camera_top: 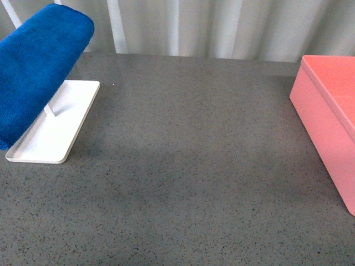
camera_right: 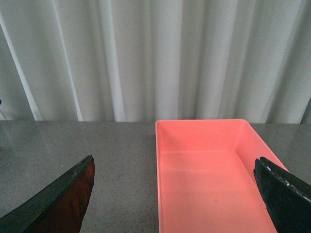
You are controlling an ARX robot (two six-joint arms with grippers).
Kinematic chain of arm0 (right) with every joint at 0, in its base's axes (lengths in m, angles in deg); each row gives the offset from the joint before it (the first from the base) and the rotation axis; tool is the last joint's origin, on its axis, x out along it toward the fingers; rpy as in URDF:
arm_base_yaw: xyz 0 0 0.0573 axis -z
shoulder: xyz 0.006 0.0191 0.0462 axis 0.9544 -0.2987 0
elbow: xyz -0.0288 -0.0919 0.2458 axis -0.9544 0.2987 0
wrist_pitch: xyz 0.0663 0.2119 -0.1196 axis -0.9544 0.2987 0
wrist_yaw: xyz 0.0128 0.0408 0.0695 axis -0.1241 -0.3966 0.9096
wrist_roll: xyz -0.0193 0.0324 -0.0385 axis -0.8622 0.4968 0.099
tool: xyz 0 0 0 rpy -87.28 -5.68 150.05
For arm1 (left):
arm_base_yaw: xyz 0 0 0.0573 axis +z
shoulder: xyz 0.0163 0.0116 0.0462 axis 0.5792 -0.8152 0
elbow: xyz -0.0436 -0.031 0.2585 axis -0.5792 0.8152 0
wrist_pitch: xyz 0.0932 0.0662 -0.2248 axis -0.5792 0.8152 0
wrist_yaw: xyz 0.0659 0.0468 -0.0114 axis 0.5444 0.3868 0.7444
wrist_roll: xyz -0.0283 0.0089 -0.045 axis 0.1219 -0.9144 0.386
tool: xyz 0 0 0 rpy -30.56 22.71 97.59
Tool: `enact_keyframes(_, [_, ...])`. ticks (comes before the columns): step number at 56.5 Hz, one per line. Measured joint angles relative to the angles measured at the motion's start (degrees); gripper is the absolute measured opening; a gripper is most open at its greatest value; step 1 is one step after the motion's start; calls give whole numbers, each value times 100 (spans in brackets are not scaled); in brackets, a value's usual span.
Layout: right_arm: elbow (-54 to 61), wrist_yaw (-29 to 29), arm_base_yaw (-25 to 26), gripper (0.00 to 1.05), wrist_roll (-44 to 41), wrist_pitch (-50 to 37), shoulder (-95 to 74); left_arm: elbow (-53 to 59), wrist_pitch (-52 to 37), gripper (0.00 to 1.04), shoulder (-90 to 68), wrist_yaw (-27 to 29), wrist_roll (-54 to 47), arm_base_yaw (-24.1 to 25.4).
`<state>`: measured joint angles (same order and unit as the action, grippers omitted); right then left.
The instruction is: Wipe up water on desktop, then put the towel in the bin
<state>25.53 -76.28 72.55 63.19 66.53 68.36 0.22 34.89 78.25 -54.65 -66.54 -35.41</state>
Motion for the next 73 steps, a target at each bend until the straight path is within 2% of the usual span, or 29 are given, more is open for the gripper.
enact_keyframes(73, [0, 0, 0, 98, 0, 0, 0, 0, 0, 98, -2, 0, 0, -2])
